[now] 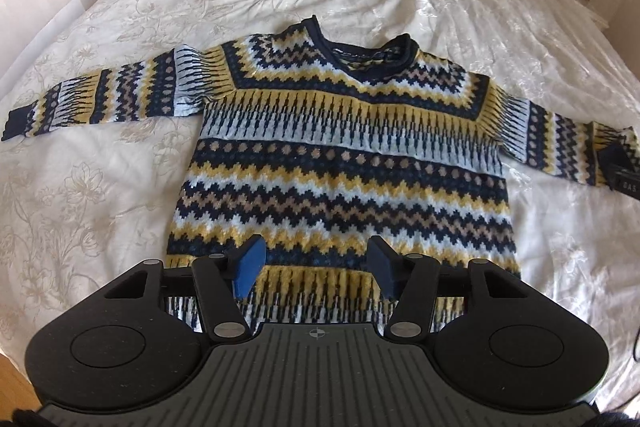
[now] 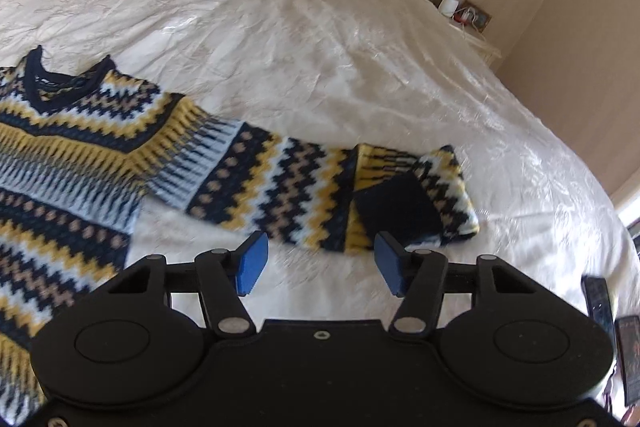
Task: Fold small clothes
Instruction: 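Move the right gripper to the sweater's sleeve cuff and grasp it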
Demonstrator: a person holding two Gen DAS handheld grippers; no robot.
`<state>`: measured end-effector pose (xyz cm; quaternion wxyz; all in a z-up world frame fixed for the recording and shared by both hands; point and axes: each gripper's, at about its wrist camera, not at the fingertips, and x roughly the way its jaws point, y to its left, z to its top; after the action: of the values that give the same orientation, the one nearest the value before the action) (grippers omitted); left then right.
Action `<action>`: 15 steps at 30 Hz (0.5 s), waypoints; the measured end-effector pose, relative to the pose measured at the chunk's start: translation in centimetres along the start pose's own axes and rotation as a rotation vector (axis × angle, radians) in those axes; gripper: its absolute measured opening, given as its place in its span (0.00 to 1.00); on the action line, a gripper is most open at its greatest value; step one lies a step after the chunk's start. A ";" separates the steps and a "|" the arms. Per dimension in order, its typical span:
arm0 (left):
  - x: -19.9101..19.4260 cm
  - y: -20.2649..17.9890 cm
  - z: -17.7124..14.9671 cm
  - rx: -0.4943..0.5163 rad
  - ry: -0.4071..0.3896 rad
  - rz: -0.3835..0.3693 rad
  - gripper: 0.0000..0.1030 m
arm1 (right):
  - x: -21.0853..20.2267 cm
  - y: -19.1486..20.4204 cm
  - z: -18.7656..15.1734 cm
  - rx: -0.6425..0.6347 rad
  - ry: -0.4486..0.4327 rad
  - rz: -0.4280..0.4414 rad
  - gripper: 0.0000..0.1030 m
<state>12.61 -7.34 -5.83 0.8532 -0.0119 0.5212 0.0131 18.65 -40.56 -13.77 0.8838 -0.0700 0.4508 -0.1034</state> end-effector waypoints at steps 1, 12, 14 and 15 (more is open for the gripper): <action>0.1 -0.3 0.0 0.001 0.006 0.009 0.53 | 1.2 -0.5 0.3 0.000 -0.010 -0.006 0.60; 0.7 -2.1 0.0 0.014 0.065 0.086 0.53 | 10.9 -1.0 0.7 -0.027 0.037 -0.109 0.58; 0.8 -2.3 -0.1 0.026 0.070 0.091 0.53 | 12.0 -0.9 0.4 -0.058 0.049 -0.141 0.54; 0.8 -2.3 -0.1 0.030 0.071 0.092 0.53 | 12.3 -0.8 0.2 -0.079 0.047 -0.152 0.53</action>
<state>12.98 -9.67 -6.60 0.8329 0.0246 0.5511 0.0442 25.73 -44.35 -23.10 0.8591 -0.1363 0.4687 -0.1538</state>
